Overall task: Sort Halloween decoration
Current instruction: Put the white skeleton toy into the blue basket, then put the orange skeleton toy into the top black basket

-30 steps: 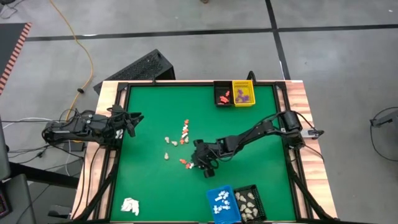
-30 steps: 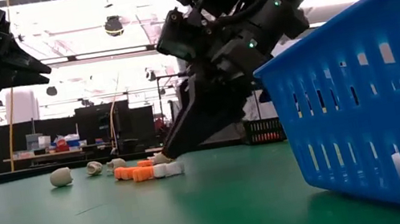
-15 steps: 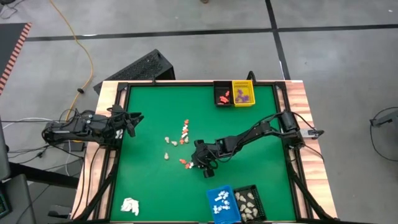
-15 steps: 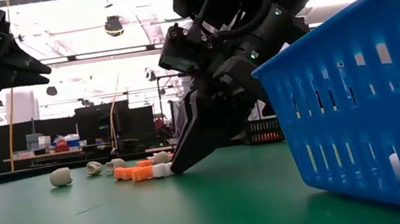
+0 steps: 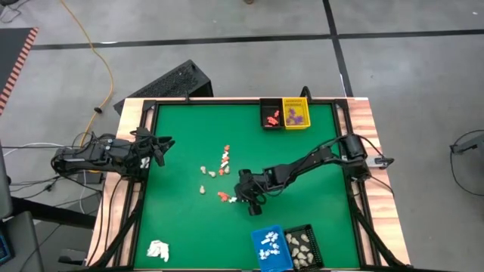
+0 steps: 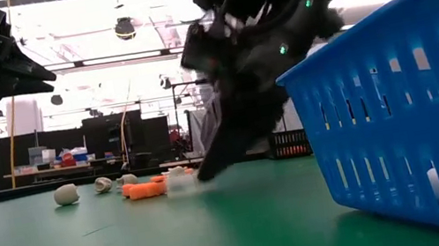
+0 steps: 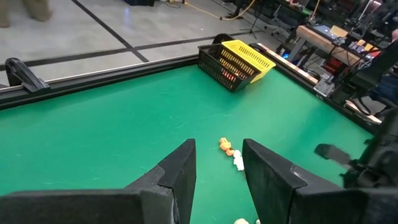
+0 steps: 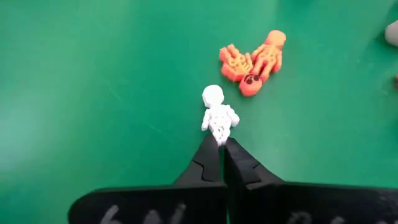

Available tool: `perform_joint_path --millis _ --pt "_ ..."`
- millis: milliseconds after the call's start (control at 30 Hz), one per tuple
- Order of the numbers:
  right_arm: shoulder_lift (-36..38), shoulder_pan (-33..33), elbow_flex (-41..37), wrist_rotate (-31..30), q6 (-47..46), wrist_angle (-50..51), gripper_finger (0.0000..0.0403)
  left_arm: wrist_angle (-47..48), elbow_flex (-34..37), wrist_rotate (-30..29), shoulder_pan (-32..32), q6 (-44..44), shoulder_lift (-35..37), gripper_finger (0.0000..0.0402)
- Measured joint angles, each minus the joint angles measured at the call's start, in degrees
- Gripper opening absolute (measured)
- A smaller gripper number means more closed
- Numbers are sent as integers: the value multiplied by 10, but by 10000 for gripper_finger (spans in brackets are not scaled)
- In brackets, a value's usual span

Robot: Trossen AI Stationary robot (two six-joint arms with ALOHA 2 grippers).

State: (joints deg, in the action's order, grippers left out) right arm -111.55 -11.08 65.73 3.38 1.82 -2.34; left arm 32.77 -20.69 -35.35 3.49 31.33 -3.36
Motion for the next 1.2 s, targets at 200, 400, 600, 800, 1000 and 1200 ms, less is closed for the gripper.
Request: perform_joint_path --millis 200,400,600,800,1000,1200 --pt "76 -18 1 0 -19 66 2 1 0 0 0 0 0 121" --pt "160 -62 1 45 -134 169 2 6 0 2 0 0 0 121" --pt "214 -130 1 77 -286 208 1 7 0 2 0 0 0 121" --pt "222 -177 2 84 -458 207 13 7 0 2 0 0 0 121" --pt "217 -199 2 85 -530 223 46 7 0 2 0 0 0 121" --pt "213 -204 2 87 -555 237 85 7 0 2 0 9 0 121"
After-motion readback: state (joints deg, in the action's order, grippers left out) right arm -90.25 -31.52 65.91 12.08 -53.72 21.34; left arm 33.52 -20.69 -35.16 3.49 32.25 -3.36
